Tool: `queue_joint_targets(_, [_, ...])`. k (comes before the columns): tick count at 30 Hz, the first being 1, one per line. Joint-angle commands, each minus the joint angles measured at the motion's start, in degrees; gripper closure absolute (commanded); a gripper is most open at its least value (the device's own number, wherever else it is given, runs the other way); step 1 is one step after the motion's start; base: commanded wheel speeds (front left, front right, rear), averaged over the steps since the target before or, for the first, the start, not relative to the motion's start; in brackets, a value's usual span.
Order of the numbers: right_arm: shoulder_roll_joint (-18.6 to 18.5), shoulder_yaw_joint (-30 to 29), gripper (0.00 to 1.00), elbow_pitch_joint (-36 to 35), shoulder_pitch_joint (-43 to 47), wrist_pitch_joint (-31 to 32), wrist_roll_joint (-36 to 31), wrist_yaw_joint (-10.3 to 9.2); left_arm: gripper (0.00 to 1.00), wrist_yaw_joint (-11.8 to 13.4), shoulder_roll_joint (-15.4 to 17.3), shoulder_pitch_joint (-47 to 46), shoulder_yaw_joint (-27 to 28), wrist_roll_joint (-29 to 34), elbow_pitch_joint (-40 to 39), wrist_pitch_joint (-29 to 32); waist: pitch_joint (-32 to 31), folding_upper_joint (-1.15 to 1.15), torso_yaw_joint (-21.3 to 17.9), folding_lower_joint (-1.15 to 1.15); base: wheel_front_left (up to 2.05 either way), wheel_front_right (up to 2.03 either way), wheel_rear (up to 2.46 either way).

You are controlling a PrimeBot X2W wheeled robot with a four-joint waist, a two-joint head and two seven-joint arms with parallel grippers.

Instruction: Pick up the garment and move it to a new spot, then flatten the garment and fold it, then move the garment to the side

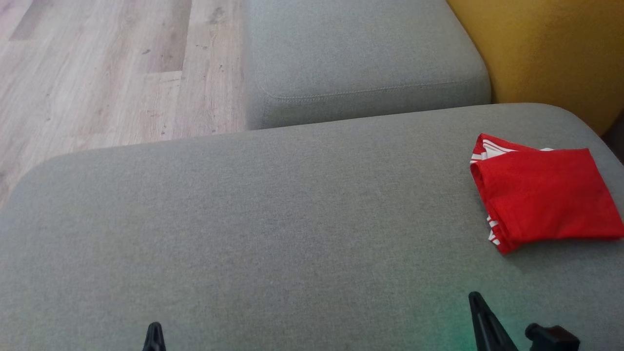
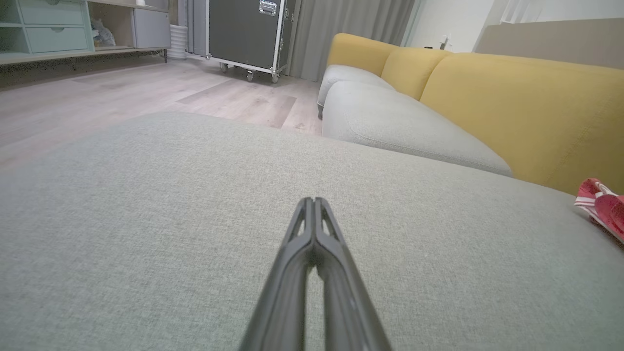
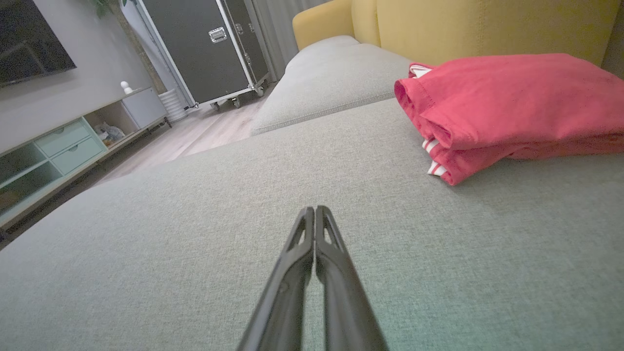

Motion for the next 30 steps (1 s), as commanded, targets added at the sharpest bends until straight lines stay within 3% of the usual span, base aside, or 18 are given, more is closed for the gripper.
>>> queue_joint_targets(1, [-0.56,-0.34,1.0,-1.89,-3.25,0.22,1.56,-0.01,1.0,-0.32,0.54,-2.39,0.67,-1.39,-1.47,0.07,0.06,0.0,0.01,0.0,0.0,0.0,0.0])
queue_joint_targets(30, [-1.11,-2.66,1.0,-2.02,-7.35,4.15,21.78,-0.02,1.0,-2.83,1.18,-8.41,2.36,-20.92,0.88,4.01,1.84,0.0,0.41,0.0,0.0,0.0,0.0])
